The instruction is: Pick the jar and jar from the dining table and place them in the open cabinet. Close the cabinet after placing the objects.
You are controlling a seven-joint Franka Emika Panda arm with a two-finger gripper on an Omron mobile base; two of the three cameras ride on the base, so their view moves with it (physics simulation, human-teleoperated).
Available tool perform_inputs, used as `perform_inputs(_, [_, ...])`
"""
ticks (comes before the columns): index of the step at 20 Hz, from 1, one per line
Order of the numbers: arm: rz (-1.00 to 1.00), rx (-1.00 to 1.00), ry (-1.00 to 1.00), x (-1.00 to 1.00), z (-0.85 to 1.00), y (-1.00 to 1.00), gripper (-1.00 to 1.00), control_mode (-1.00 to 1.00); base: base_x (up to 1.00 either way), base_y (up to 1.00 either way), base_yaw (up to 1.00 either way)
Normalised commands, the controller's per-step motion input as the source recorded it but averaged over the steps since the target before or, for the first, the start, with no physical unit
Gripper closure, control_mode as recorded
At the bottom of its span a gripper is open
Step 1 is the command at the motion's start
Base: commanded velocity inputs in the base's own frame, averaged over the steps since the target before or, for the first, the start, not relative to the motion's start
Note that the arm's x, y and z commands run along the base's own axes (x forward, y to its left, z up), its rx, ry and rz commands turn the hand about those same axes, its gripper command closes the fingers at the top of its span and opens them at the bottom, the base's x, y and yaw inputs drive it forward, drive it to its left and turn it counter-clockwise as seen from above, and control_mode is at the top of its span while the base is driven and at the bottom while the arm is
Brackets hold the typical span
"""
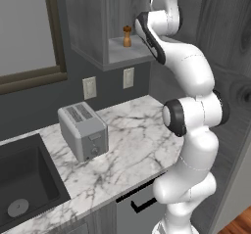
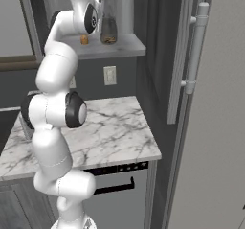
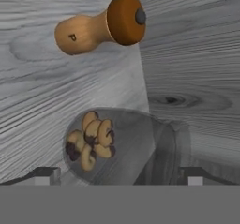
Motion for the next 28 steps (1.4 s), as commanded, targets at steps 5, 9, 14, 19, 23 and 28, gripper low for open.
perform_inputs(5, [0.0,0.0,0.0,-0.29,-0.03,0.0,-1.0,-1.0,0.0,0.0,0.0])
perform_inputs(9, [0.0,0.0,-0.03,-0.45,0.0,0.0,-1.0,-1.0,0.0,0.0,0.0])
perform_inputs(14, [0.0,0.0,-0.04,-0.49,-0.01,0.0,-1.0,-1.0,0.0,0.0,0.0])
perform_inputs(19, [0.0,0.0,-0.06,-0.56,0.0,0.0,-1.0,-1.0,0.0,0.0,0.0])
perform_inputs(23, [0.0,0.0,-0.06,-0.63,0.0,0.0,-1.0,-1.0,0.0,0.0,0.0])
perform_inputs(28, [0.0,0.0,-0.01,-0.74,0.0,0.0,-1.0,-1.0,0.0,0.0,0.0])
